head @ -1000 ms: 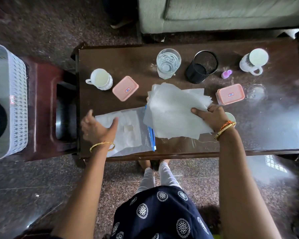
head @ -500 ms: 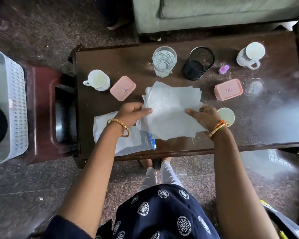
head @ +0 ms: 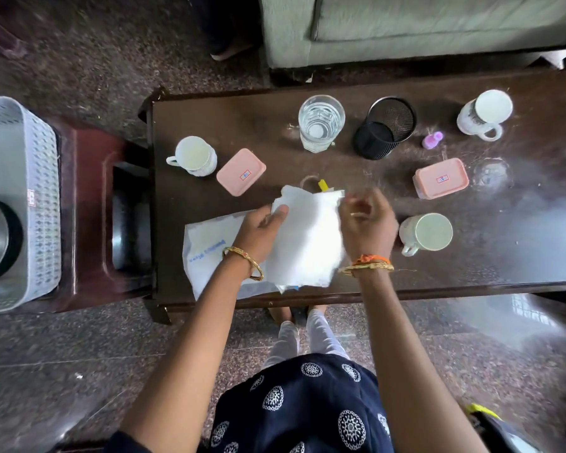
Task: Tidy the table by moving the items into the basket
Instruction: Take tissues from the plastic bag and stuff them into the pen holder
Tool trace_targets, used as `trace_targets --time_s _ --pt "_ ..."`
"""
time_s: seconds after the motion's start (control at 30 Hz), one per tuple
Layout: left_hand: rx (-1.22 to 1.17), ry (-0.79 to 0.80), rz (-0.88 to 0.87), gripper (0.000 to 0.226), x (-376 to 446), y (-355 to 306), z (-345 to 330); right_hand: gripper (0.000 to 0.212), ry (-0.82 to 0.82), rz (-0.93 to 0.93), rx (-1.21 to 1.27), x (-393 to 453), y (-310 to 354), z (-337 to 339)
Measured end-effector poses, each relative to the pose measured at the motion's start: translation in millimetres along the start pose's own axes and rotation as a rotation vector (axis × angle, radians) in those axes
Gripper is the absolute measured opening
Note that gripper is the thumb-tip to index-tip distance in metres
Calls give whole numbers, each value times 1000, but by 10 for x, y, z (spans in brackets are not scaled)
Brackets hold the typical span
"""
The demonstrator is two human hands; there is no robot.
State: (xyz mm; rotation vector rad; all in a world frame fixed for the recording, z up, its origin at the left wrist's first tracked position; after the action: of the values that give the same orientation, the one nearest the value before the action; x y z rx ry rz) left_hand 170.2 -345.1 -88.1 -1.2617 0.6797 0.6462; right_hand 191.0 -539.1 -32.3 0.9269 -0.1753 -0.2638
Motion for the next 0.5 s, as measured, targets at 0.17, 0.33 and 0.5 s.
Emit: trace_targets --time_s 0.17,0.33,0.5 --pt "0 87 23 24 -25 47 -81 41 582 89 -99 -102 93 -631" --pt "-52 134 140 34 40 207 24 19 579 73 146 28 74 -556" --pt "-232 210 223 28 95 256 98 13 554 66 264 83 63 -385"
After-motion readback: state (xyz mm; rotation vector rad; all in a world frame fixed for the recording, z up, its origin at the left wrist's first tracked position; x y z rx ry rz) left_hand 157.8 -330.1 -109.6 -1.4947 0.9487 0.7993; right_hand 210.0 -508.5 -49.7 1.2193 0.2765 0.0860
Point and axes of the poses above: each hand's wrist, its own x-axis towards the middle knuckle, its own z-axis out of the back of the hand, y = z × x, the point moved 8 cm from there along x, towards the middle knuckle, and after that the axes turned 11 degrees about z, right-handed, at the moved point
